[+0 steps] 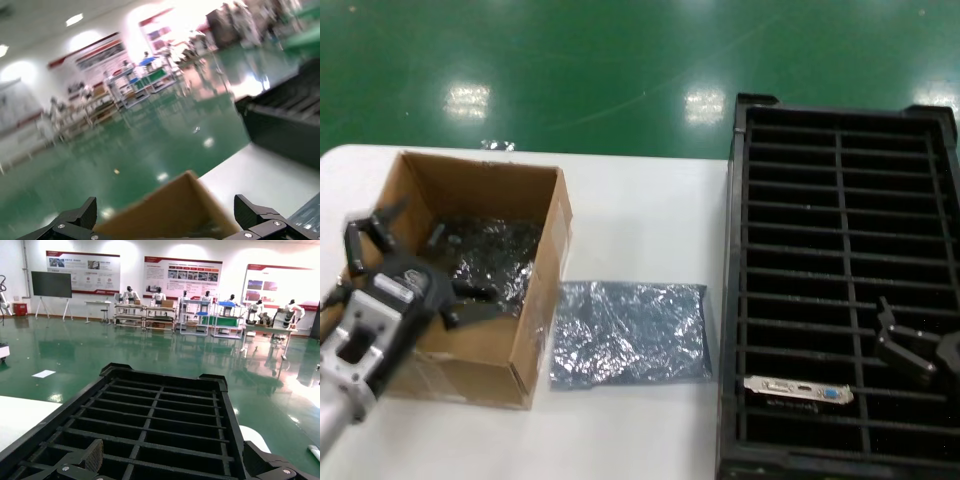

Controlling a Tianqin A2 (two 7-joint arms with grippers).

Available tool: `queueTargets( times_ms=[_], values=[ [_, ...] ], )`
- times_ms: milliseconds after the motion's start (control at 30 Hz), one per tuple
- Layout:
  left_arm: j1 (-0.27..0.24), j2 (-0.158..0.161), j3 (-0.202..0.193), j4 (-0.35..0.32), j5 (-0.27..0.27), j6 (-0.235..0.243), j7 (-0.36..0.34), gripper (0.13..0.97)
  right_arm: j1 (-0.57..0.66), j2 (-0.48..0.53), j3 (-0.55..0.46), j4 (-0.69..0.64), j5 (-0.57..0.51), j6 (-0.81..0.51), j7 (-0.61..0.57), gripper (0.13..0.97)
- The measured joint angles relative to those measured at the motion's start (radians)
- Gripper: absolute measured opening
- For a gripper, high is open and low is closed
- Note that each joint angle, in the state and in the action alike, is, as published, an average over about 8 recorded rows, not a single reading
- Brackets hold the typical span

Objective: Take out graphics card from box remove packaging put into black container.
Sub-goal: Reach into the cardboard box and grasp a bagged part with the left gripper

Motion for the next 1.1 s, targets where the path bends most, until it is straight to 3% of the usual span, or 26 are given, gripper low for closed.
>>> queueTargets(
  times_ms=[100,233,367,533,667,800,933,1100],
  values=[
    [-0.087,-0.048,0.019,0.054,0.098,0.036,0.044,0.966,0.0,0.0,0.0,0.0,0.0,0.0,0.0,0.966],
    [-0.241,-0.074,0.069,0.184,0.219,0.099,0.135,0.966,0.0,0.0,0.0,0.0,0.0,0.0,0.0,0.966],
    [-0.413,-0.069,0.147,0.344,0.298,0.178,0.251,0.966,0.0,0.0,0.0,0.0,0.0,0.0,0.0,0.966],
    [-0.6,-0.039,0.254,0.56,0.354,0.282,0.39,0.966,0.0,0.0,0.0,0.0,0.0,0.0,0.0,0.966],
    [-0.722,-0.007,0.323,0.746,0.379,0.363,0.497,0.966,0.0,0.0,0.0,0.0,0.0,0.0,0.0,0.966],
    [-0.827,0.033,0.362,0.937,0.376,0.419,0.615,0.966,0.0,0.0,0.0,0.0,0.0,0.0,0.0,0.966],
    [-0.921,0.079,0.371,1.132,0.355,0.438,0.743,0.966,0.0,0.0,0.0,0.0,0.0,0.0,0.0,0.966],
    [-1.021,0.138,0.352,1.361,0.313,0.442,0.903,0.966,0.0,0.0,0.0,0.0,0.0,0.0,0.0,0.966]
  ],
)
